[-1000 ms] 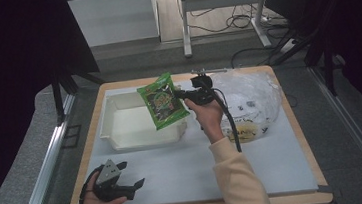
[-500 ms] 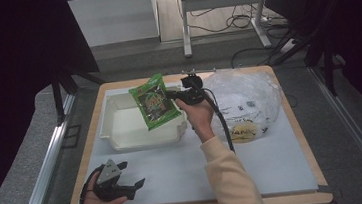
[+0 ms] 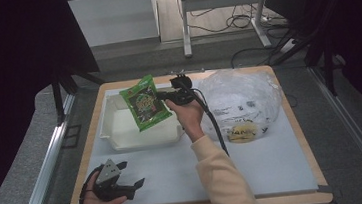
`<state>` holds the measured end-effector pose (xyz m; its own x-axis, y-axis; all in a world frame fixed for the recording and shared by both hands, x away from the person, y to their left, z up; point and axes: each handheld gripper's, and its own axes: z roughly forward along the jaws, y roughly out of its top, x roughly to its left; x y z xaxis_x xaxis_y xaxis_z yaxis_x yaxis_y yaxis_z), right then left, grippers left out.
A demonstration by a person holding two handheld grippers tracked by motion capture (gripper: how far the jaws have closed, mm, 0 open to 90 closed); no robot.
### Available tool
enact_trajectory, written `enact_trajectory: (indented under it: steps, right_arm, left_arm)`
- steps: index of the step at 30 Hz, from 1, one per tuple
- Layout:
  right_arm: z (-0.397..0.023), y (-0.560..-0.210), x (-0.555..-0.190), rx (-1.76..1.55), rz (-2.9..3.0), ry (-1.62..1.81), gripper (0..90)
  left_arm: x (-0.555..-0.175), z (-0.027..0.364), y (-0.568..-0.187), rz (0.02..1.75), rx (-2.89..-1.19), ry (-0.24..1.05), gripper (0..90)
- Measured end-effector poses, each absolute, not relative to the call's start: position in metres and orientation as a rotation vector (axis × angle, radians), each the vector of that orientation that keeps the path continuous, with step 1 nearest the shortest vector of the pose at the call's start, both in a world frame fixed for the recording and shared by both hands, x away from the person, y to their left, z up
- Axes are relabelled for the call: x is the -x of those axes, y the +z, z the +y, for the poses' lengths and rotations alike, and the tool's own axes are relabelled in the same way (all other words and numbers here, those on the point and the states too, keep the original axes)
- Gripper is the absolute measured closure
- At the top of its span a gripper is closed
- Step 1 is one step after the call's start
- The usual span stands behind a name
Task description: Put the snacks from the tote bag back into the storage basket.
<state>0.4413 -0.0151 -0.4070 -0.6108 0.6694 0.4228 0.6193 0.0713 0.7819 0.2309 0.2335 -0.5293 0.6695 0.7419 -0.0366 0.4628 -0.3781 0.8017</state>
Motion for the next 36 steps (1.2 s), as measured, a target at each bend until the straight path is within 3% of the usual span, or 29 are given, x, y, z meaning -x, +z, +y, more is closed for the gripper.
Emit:
enact_trajectory:
  steps: [36]
  right_arm:
    - [0.024, -0.427, -0.448, -1.381, 2.316, 1.575, 89.5]
  left_arm:
    - [-0.231, 0.235, -0.528, 0.932, -2.034, 0.420, 12.6]
